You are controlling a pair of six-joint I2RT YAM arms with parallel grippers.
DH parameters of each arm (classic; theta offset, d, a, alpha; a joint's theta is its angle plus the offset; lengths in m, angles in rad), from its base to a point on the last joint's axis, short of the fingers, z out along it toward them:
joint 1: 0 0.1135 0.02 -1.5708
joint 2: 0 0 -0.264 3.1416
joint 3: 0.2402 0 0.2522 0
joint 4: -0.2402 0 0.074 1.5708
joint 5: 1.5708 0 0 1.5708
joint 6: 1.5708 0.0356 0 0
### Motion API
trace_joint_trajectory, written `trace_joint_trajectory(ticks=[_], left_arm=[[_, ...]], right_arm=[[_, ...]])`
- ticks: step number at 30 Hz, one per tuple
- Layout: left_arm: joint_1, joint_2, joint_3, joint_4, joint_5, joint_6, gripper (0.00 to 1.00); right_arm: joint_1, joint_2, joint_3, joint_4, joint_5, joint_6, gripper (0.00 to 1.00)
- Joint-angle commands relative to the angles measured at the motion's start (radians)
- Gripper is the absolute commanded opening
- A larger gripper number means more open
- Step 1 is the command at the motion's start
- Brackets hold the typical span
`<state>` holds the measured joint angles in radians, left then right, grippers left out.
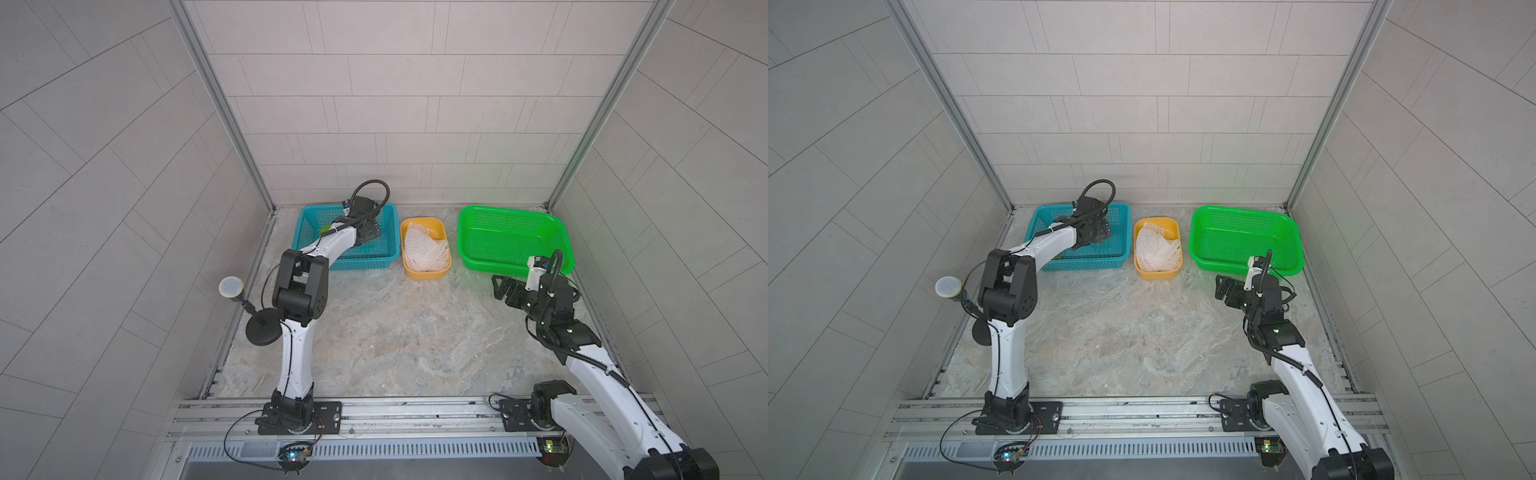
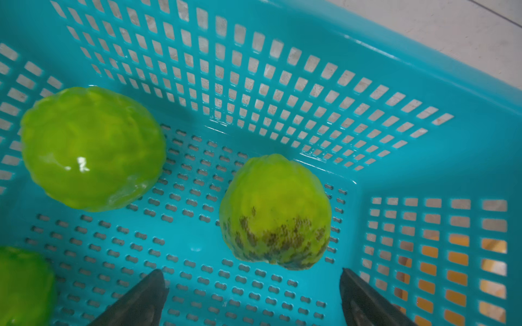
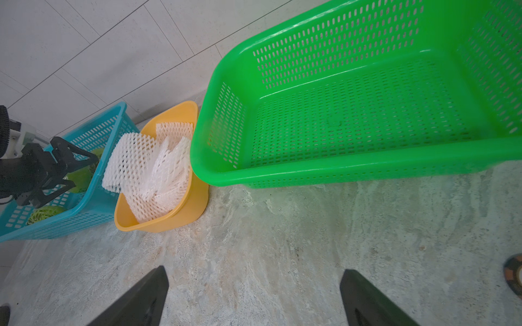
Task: Sleeve custard apples in foam nets
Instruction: Pick up the custard apple from the basket.
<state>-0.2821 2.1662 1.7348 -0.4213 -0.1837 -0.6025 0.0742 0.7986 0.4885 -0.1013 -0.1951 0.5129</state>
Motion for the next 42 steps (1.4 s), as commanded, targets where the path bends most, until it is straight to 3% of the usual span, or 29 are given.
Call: trace_joint_trajectory(ticks=[1,18,22,26,36,42], left_arm=[[-0.004,0.038,0.052,-0.038,-0.016,0.011,1.0],[-0.003,0.183,0.234,-0.118,-0.025,0.05,1.0],[-0.002,0.188,0.234,-0.123,-0.013,0.052,0.96],[-0.003,0.176,0.232,-0.125,-0.01,0.069,0.86],[-0.003,-0.013,0.153,-0.135,0.021,0.139,0.78],[-0.002,-0.237,-0.012,-0.086,0.175,0.197,0.78]], right_arm=[[0.007,-0.01,-0.009,0.009,-0.001,-0.011,0.99],[0.006,-0.001,-0.008,0.004,0.03,-0.025,0.99],[0.006,0.016,-0.008,0.01,0.029,-0.025,0.99],[0.007,0.019,-0.01,0.012,0.032,-0.024,0.99],[0.008,0.016,0.003,0.011,0.003,-0.014,0.98],[0.059,0.024,0.055,-0.033,-0.016,-0.017,0.98]])
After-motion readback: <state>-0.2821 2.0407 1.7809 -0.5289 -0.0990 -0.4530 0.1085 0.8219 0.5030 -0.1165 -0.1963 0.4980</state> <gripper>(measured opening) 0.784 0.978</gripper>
